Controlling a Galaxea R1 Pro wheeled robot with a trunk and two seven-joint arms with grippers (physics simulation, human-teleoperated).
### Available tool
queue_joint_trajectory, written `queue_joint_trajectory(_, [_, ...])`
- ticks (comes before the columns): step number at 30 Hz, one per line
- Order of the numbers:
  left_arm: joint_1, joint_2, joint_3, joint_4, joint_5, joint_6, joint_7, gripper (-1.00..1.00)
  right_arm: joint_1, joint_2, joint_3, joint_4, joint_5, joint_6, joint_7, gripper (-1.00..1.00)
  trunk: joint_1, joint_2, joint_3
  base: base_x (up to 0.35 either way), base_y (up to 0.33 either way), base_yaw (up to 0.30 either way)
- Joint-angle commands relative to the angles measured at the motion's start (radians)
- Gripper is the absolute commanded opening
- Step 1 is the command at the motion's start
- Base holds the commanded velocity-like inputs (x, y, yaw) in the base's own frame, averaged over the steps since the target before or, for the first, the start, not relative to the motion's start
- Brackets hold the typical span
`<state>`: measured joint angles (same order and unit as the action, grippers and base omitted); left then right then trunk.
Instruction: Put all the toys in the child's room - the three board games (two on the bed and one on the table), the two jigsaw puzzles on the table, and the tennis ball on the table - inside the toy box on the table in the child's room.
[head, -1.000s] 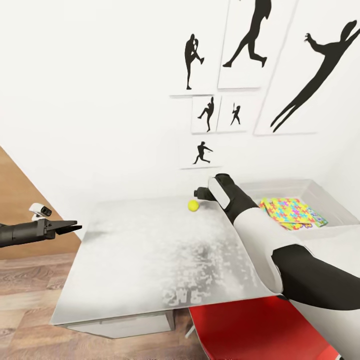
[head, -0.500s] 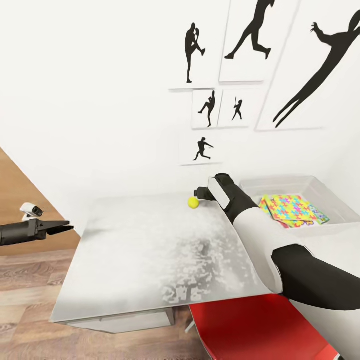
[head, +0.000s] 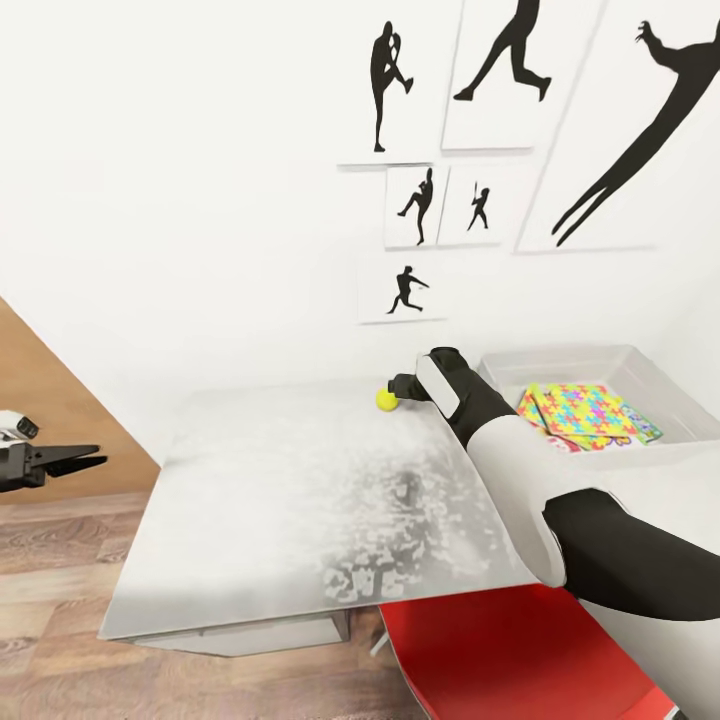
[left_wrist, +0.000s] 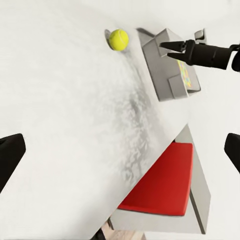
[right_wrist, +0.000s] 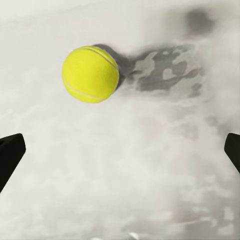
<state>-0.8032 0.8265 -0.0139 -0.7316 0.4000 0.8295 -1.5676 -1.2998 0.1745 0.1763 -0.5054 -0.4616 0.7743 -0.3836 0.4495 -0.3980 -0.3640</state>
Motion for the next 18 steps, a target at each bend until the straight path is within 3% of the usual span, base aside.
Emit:
queue_joint_trajectory(1, [-0.001, 0.004, -0.002, 0.001, 0.007, 0.009, -0.003, 1.0, -0.001, 0.0, 0.003, -0.001, -0.01, 0.002, -0.009, 1.0, 0.001, -0.002, -0.004, 0.0, 0.0, 0.0])
queue_joint_trajectory(6, [-0.001, 0.01, -0.006, -0.004, 0.033, 0.008, -0.003, 1.0, 0.0, 0.0, 0.004, -0.001, -0.01, 0.002, -0.009, 1.0, 0.001, -0.002, -0.012, 0.0, 0.0, 0.0])
queue_joint_trajectory(10, [-0.001, -0.006, -0.012, -0.033, 0.06, 0.014, -0.003, 1.0, 0.0, 0.0, 0.004, -0.002, -0.011, 0.002, -0.008, 1.0, 0.001, -0.002, -0.018, 0.0, 0.0, 0.0])
queue_joint_trajectory(14, [-0.01, -0.061, -0.014, -0.092, 0.099, 0.045, -0.003, 1.0, 0.0, 0.0, 0.004, -0.005, -0.011, 0.003, -0.007, 1.0, 0.001, -0.002, -0.025, 0.0, 0.0, 0.0])
queue_joint_trajectory(18, [-0.071, -0.135, -0.014, -0.266, 0.115, 0.157, -0.003, 1.0, -0.001, 0.0, 0.003, -0.006, -0.011, 0.006, -0.006, 1.0, 0.001, -0.002, -0.032, 0.0, 0.0, 0.0])
